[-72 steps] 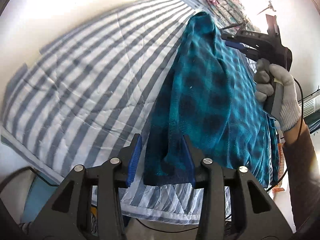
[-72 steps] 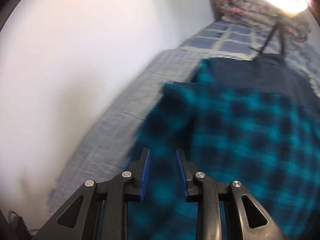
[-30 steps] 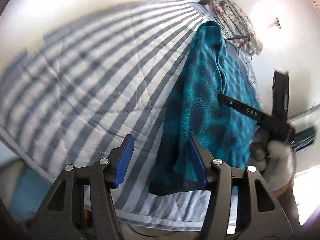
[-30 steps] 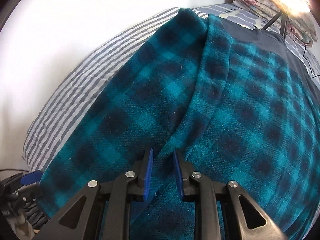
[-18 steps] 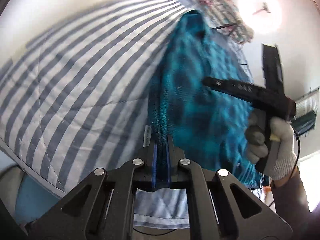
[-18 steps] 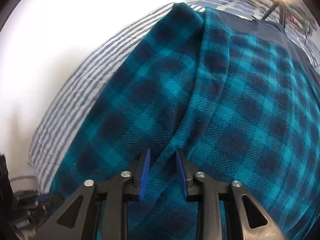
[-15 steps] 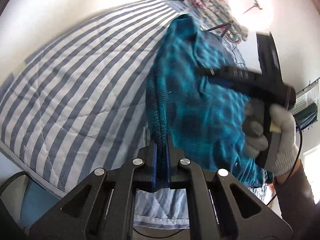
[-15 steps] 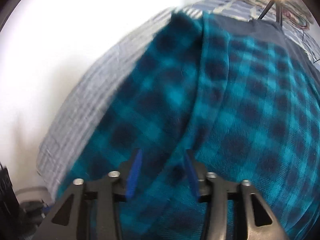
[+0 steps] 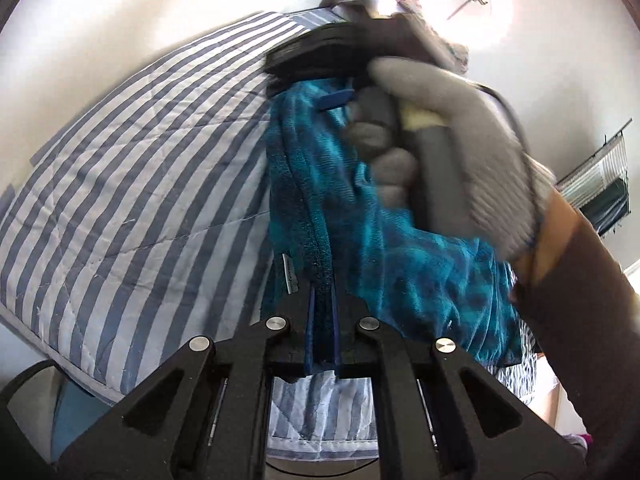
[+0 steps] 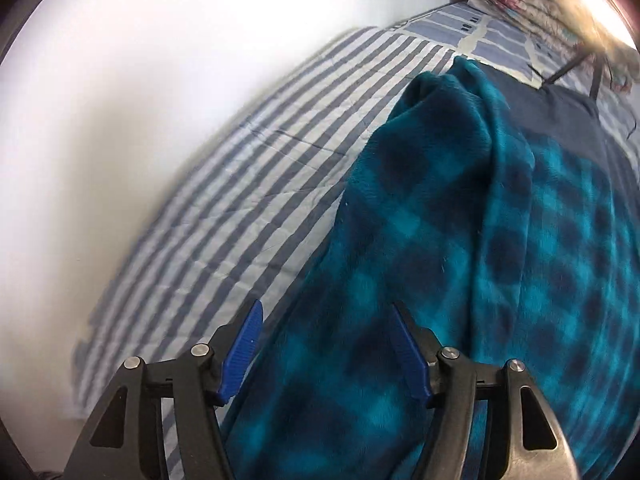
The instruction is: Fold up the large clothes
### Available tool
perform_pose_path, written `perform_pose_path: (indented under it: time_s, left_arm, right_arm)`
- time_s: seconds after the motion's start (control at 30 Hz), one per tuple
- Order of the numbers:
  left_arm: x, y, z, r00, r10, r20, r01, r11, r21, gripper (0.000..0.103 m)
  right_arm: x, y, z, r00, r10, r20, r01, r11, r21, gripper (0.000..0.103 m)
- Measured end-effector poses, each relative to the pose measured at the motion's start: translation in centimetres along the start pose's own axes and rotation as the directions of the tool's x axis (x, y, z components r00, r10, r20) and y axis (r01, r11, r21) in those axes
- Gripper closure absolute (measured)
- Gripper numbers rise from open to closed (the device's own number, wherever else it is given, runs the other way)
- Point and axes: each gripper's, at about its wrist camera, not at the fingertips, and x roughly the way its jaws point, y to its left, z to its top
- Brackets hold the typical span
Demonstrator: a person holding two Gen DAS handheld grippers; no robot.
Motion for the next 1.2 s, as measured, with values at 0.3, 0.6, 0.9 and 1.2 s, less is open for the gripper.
perform_pose_path:
  time_s: [0.3, 0.6, 0.9, 1.2]
  left_arm:
    - [1.3, -3.9, -0.2, 1.0, 0.007, 0.007, -0.007, 0.999, 0.054, 0.099]
    - [3.2, -8.5, -1.5, 0.999, 0.032, 0.015, -0.034, 0.986, 0.165, 0.099]
    - [6.0, -13.3, -2.8, 0.999, 0.031, 0.019, -0.035, 0.959, 0.28, 0.099]
    - [9.7, -18.5, -4.9, 0.998, 0.055, -0.008, -0.047, 0.918, 0.393, 0.099]
  right_arm:
    - [2.1, 1.3, 0.1, 0.981, -0.189, -0.048, 0.184, 0.979, -0.089, 0.076]
    - [-1.0, -5.3, -0.3, 0.997, 0.065, 0.038, -0.069, 0.99, 0.121, 0.097]
    - [-4.9, -14.2, -3.7, 0.921, 0.298, 0.249, -0.367, 0.88, 0.303, 0.098]
    - [-6.2, -21.5, -8.2, 0.873, 0.341, 0.349, -0.468, 0.789, 0.398, 0.098]
